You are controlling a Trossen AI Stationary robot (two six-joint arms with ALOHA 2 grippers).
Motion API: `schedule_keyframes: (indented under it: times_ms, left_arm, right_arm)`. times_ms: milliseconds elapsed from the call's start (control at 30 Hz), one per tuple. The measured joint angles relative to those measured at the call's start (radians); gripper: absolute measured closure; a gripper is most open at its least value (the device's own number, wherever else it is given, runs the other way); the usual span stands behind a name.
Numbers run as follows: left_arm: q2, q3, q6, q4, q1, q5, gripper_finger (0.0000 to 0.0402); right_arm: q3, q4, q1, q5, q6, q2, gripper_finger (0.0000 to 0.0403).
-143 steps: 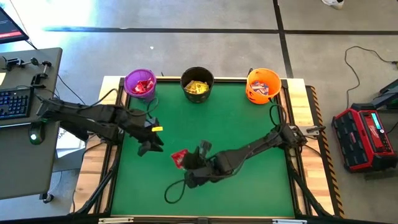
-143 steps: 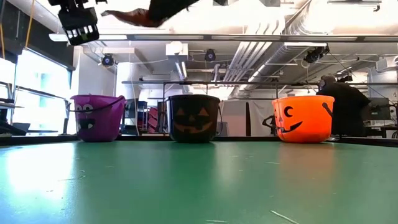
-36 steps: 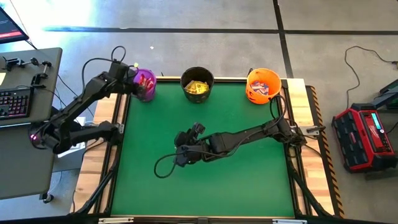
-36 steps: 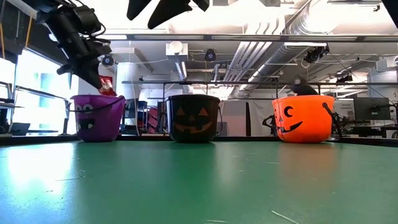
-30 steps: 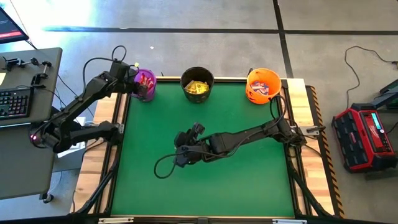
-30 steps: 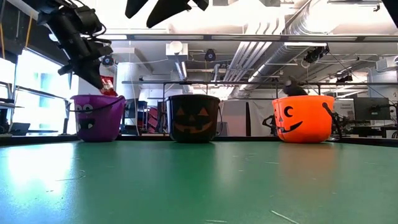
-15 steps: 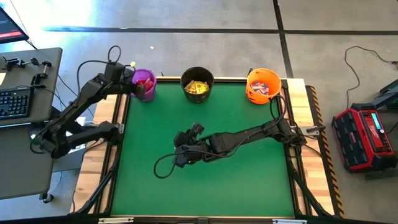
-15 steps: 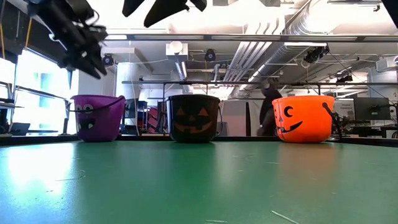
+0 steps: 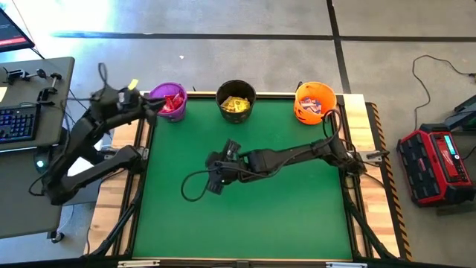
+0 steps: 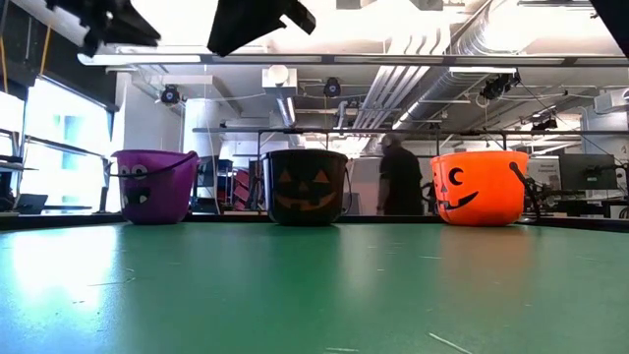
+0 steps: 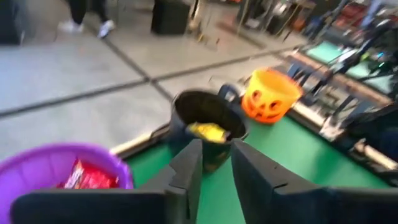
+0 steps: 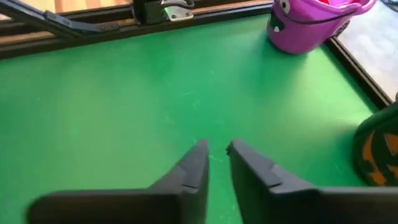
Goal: Sort candy by brand, put in halloween buckets
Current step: Return to Home Position
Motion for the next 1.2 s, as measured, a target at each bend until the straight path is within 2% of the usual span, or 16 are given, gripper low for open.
schedule_keyframes:
  times_ms: [100,300,600,700,900,1200]
  left_arm:
    - [-0.056,0.000,0.014,0.011,-0.023,0.000,0.0348]
    - [-0.125,0.000,0.016,0.067,-0.071,0.009,0.0397]
    - [-0.140,-0.012,0.043,0.188,-0.155,0.044,0.0401]
    - [-0.150,-0.078,0.016,0.300,-0.185,0.086,0.0401]
    - [-0.169,-0.198,-0.007,0.487,-0.257,0.091,0.0401]
    - [-0.149,-0.218,0.029,0.499,-0.347,0.113,0.0401]
  right_arm:
    - [0.000,0.005,-0.013,-0.022,-0.028,0.000,0.0392]
    - [0.000,0.087,-0.040,-0.135,-0.079,-0.005,0.0398]
    - [-0.005,0.128,-0.060,-0.166,-0.124,-0.014,0.0402]
    - [-0.009,0.136,-0.067,-0.185,-0.134,-0.014,0.0403]
    - [-0.010,0.136,-0.073,-0.215,-0.150,-0.014,0.0403]
    - [-0.023,0.150,-0.101,-0.265,-0.193,-0.014,0.0403]
